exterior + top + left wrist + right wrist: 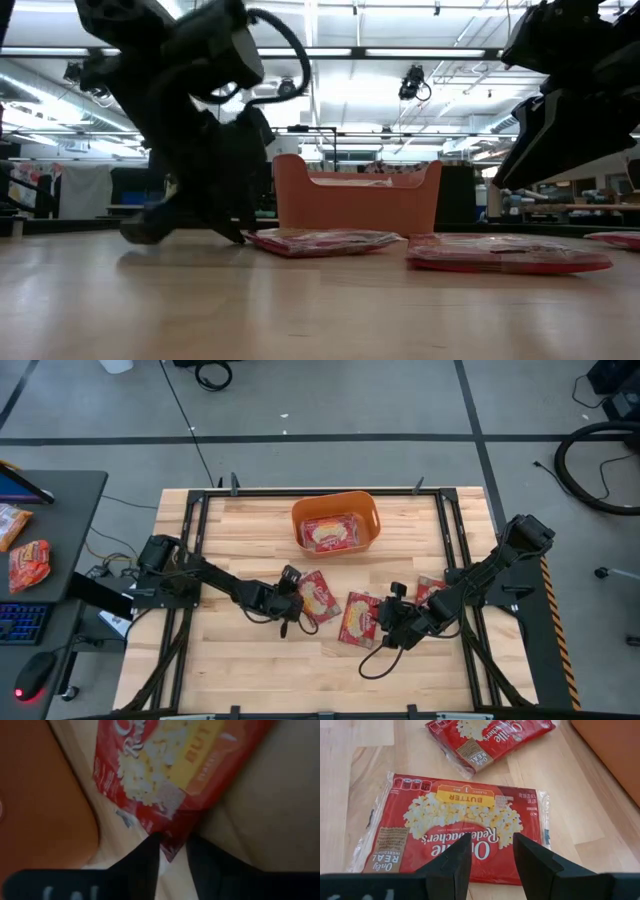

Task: Sort popcorn bags into baskets
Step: Put the red popcorn bag into the orange bin

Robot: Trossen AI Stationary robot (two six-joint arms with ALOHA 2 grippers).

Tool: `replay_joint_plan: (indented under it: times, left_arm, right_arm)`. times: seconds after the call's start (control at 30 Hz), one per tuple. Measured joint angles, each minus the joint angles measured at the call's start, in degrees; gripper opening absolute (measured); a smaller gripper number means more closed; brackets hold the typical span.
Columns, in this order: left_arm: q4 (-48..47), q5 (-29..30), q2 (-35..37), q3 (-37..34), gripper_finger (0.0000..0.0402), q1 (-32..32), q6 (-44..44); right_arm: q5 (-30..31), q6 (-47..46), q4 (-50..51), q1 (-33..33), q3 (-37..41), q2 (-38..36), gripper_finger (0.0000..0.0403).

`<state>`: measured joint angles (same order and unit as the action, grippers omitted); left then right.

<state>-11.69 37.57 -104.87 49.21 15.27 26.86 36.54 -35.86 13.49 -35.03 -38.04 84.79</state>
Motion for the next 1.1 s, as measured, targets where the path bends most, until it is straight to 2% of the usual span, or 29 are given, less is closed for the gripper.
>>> replay_joint_plan:
  times: [0.17,0.23,0.5,0.67,0.9,1.1]
  left_arm:
    - [2.9,-1.1,-1.0,0.0,0.0026,-0.5,0.3]
    - [4.3,-1.6,-0.8,0.0,0.0010,-0.5,0.2]
    - [3.0,0.7,1.4,3.2,0.0004,-0.4,0.6]
    - [0.6,3.3,3.5,8.2,0.0003,-0.4,1.2]
    - [-0.3,9.3,4.4,15.6,0.0001,-0.7,9.9]
    - [-0.2,11.0,4.4,21.0,0.0001,-3.1,15.8]
  right_arm:
    - [-0.2,0.0,-0.2,0.0,0.0,0.0,0.0149]
    - [-0.2,0.0,-0.2,0.0,0.0,0.0,0.0149]
    - [-0.1,0.0,-0.1,0.0,0.0,0.0,0.0149]
    - [-0.1,-0.1,0.2,0.0,0.0,0.0,0.0149]
    - [0.5,0.2,0.3,0.0,0.0,0.0,0.0149]
    - [1.6,0.4,0.3,0.0,0.0,0.0,0.0149]
